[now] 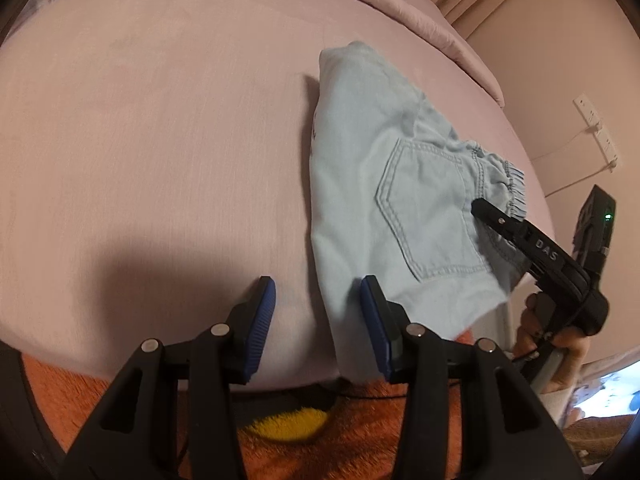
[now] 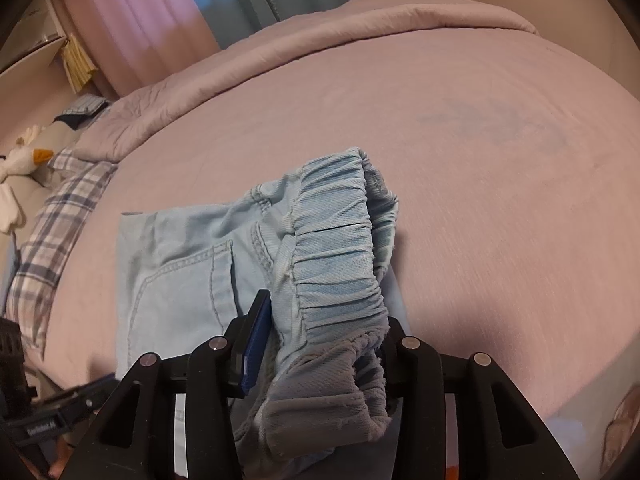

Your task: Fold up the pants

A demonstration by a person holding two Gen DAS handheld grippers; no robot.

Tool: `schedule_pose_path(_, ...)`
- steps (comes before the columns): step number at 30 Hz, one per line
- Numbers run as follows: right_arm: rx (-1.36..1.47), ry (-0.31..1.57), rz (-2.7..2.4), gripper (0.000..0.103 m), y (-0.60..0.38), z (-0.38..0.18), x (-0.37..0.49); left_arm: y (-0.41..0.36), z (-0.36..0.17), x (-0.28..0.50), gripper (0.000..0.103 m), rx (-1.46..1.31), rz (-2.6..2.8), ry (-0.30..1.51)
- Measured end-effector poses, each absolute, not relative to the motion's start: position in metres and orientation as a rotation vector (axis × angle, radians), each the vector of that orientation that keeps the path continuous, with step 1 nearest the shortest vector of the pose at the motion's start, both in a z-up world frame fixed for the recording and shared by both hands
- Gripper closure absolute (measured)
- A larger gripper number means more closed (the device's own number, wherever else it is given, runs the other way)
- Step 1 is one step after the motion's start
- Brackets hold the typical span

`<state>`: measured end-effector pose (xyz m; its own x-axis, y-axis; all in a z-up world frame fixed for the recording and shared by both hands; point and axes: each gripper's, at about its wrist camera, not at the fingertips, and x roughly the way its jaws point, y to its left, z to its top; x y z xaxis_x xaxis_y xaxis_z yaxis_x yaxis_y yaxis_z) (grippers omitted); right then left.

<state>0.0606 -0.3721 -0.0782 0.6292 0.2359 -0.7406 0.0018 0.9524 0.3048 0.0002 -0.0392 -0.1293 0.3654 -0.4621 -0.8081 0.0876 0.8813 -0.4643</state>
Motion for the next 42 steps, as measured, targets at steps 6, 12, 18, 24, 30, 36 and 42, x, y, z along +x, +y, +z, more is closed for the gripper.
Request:
schedule_pose_path(6,0.308,0.885,0.106,0.052,-0.374,-0.074,0.054,-0.028,-0.117,-0.008,0.042,-0.424,-0.371,1.160)
schedule_pose_path(12,0.376,0.853,0.116,0.014,-0.396,-0.058,0.033,-0.026,-0.098,-0.014,0.014,-0.372,-0.341,1.014)
schedule_pose_path(18,0.434,0.871,0.152,0.013,-0.412,-0.070,0.028,-0.043,-0.128,0.004,0.016,-0.433,-0.380,1.117)
schedule_pose_path(24,0.389,0.883,0.160,0.013,-0.404,-0.086,0.028,-0.057,-0.130,0.011,0.016,-0.413,-0.385,1.086)
schedule_pose_path(30,0.365,0.867,0.235,0.026,-0.381,-0.088,0.046,-0.075,-0.133,0.029,0.050,-0.398,-0.434,1.061)
schedule_pose_path(36,0.326,0.845,0.185,0.062,-0.367,-0.083,0.049,-0.075,-0.127,0.033,0.071,-0.418,-0.432,1.070)
schedule_pose_path(42,0.292,0.811,0.207,0.072,-0.360,-0.060,0.046,-0.078,-0.092,0.029,0.077,-0.366,-0.439,0.976)
